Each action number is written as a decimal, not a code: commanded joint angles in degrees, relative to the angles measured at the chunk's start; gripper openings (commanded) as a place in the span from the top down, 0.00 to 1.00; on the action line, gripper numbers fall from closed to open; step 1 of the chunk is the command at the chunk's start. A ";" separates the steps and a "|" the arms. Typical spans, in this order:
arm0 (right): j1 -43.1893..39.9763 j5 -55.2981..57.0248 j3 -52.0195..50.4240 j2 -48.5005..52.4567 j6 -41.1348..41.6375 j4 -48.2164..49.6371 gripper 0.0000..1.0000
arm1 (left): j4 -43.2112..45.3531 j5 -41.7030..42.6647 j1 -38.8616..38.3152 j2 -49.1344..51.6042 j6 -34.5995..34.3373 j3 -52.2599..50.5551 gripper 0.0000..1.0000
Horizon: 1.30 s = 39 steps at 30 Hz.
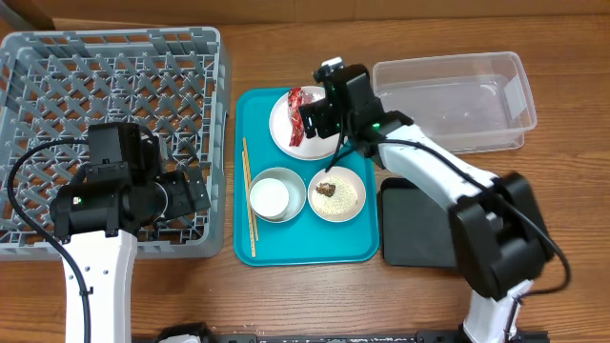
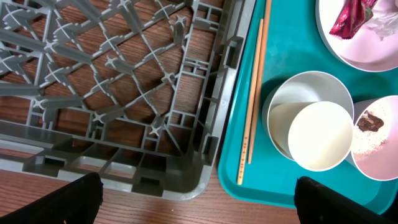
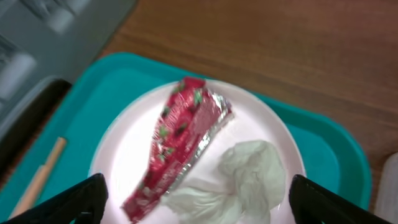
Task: Sort waste into correct bins and load items into the dishwasher
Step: 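Grasp the white tissue with the right gripper, drop it in the clear bin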
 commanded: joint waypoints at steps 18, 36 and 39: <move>0.28 4.83 1.03 7.76 1.75 -1.99 0.63 | 0.04 0.66 0.33 0.13 -0.55 1.38 0.00; -12.39 4.07 3.74 -16.15 6.12 -18.49 0.92 | 0.07 -0.46 0.33 0.13 -0.31 1.38 0.00; -15.52 4.04 2.80 -15.34 6.25 -20.96 0.89 | 0.07 -0.39 0.33 0.13 -0.33 1.38 0.00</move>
